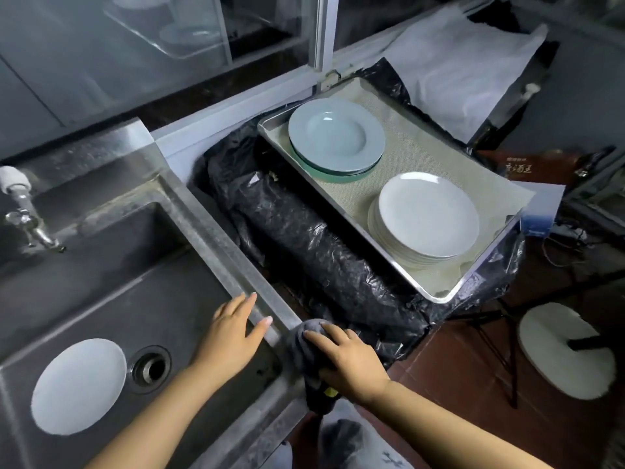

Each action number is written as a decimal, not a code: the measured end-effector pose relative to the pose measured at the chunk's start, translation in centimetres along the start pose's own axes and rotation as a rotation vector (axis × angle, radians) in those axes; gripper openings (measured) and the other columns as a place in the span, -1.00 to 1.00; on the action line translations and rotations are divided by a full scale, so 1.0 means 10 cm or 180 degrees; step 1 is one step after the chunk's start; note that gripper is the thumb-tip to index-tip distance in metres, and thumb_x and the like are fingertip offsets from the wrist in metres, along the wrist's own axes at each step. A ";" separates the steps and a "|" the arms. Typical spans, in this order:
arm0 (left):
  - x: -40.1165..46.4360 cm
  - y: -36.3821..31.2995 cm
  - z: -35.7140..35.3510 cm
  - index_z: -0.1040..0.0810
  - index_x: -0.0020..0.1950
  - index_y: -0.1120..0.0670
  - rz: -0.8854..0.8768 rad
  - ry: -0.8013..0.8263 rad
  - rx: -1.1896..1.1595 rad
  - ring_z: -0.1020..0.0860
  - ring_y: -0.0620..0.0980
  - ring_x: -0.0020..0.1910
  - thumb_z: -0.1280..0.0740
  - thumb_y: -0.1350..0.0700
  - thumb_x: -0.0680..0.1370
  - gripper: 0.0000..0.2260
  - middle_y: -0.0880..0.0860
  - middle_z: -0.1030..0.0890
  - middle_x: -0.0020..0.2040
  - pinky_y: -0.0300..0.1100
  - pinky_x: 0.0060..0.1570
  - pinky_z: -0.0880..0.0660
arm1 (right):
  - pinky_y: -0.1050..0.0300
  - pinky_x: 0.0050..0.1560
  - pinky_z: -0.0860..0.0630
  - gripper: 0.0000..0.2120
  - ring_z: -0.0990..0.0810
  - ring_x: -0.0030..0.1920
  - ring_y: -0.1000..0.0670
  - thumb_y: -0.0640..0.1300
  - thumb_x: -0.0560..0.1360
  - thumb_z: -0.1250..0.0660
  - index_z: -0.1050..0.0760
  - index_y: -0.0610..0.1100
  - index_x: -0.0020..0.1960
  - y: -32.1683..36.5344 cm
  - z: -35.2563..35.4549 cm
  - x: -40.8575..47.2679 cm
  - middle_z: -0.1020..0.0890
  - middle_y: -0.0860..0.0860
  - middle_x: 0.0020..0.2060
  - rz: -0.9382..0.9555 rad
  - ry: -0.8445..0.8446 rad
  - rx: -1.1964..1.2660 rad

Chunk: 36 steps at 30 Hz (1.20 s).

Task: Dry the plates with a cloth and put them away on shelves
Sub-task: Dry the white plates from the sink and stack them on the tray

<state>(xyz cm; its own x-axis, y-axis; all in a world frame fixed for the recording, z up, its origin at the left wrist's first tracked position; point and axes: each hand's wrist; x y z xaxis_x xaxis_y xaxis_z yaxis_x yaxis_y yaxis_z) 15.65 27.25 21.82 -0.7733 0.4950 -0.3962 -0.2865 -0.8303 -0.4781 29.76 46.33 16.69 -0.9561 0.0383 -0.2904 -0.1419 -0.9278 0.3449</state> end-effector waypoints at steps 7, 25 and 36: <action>0.50 -0.72 0.04 -0.15 0.56 -0.12 -0.0505 -0.0200 -0.0181 -0.05 -0.04 0.55 -0.16 -0.15 0.62 -0.48 -0.08 -0.13 0.57 -0.10 0.47 -0.11 | 0.00 0.13 -0.51 -0.31 -0.49 0.27 -0.13 -0.01 0.32 -0.22 -0.28 0.14 0.47 -0.91 1.08 0.03 -0.43 -0.06 0.40 -0.0037 -0.1376 0.0565; 1.69 -2.26 -0.53 0.18 0.59 0.09 -0.0760 0.0103 0.0393 0.20 -0.08 0.56 -0.15 -0.23 0.59 -0.22 0.01 0.15 0.61 0.00 0.54 0.12 | -0.29 0.23 -0.41 -0.40 -0.43 0.31 -0.35 -0.08 0.40 -0.10 -0.36 0.01 0.45 -2.20 1.72 1.09 -0.48 -0.18 0.35 0.0279 -0.0961 -0.0180; 1.70 -2.20 -0.50 0.29 0.58 0.02 -0.0747 0.0181 0.0716 0.32 -0.22 0.47 -0.01 -0.42 0.50 -0.14 -0.07 0.23 0.59 0.08 0.52 0.23 | -0.23 0.14 -0.47 -0.46 -0.50 0.21 -0.30 -0.04 0.39 -0.05 -0.53 0.02 0.30 -2.46 2.01 1.35 -0.57 -0.08 0.26 -0.0335 -0.1203 -0.0555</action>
<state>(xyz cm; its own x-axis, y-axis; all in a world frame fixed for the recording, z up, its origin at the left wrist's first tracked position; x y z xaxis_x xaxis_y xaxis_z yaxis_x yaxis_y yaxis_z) 11.69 55.22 21.71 -0.6403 0.6879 -0.3418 -0.5759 -0.7244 -0.3790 15.20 77.17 22.22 -0.9700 0.2394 0.0428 -0.2294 -0.9592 0.1654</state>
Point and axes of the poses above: each hand's wrist, its own x-axis towards the middle knuckle, its own z-axis out of the back of the hand, y = z × x
